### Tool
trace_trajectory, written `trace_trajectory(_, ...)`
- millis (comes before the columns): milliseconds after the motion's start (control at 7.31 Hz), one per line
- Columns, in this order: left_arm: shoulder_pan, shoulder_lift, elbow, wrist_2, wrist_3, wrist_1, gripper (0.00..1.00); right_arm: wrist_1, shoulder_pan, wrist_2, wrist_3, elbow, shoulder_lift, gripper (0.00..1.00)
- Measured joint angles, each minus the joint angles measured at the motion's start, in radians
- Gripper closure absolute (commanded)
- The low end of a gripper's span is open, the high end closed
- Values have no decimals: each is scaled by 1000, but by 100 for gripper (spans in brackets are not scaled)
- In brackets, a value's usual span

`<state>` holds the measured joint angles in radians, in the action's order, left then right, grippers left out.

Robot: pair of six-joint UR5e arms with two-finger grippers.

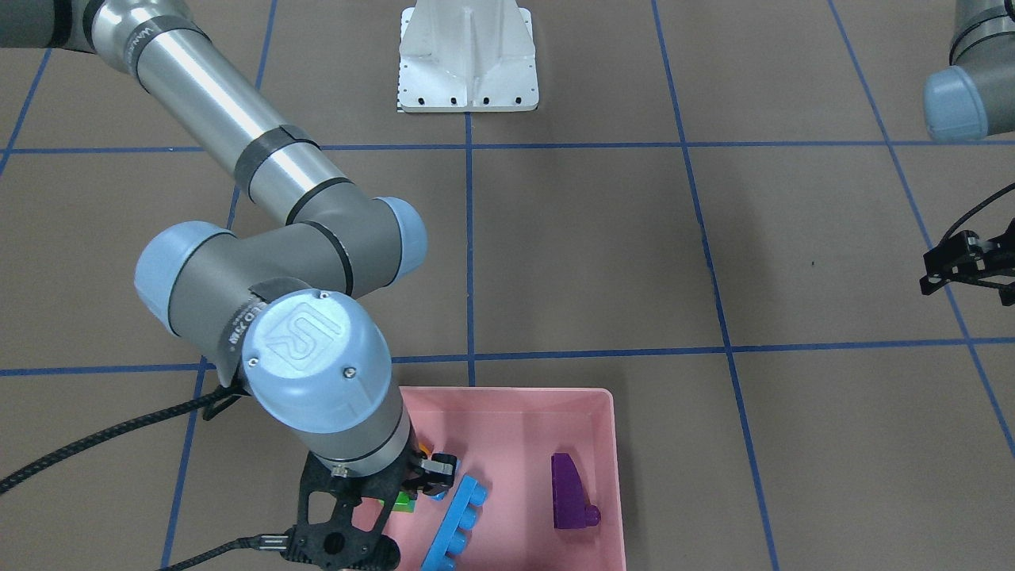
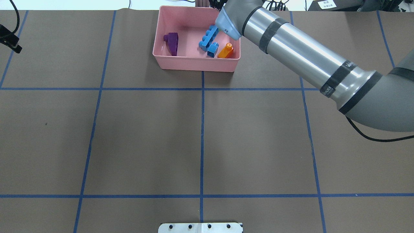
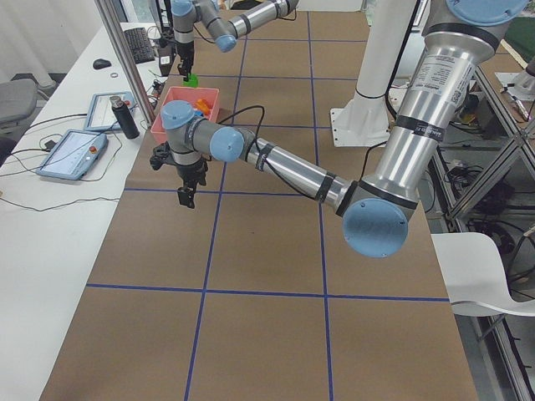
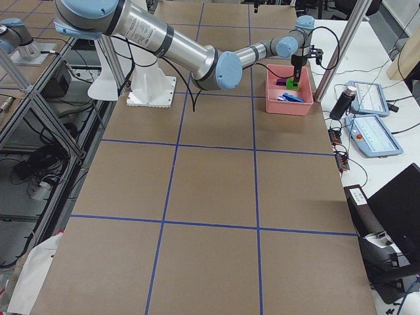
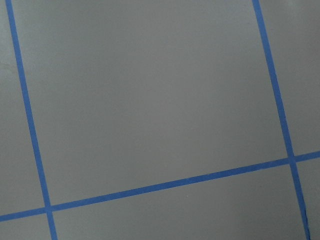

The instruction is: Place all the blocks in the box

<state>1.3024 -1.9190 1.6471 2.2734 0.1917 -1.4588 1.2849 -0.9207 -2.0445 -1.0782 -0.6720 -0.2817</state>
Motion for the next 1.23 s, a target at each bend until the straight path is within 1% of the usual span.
trace_trajectory(137, -1, 0, -1, 0, 0, 0, 0, -32, 22, 15, -67, 30, 19, 2)
trace_trajectory(411, -1, 7, 1, 0, 3, 2, 0, -85, 66, 75, -180, 48, 31, 1)
trace_trajectory(548, -1, 19, 9, 0, 6, 3, 0, -93, 76, 89, -200, 49, 35, 1)
trace_trajectory(821, 0, 60, 21, -5, 1, -2, 0, -95, 76, 90, -210, 44, 43, 0)
trace_trajectory(958, 5, 103, 29, -8, -6, -26, 0, -92, 64, 72, -201, 39, 41, 0)
trace_trajectory(1095, 14, 167, 34, -8, -33, -79, 0, -73, 37, 29, -176, 22, 37, 0)
trace_trajectory(1232, 32, 234, 37, -4, -86, -124, 0, -14, 5, -14, -125, -14, 28, 0)
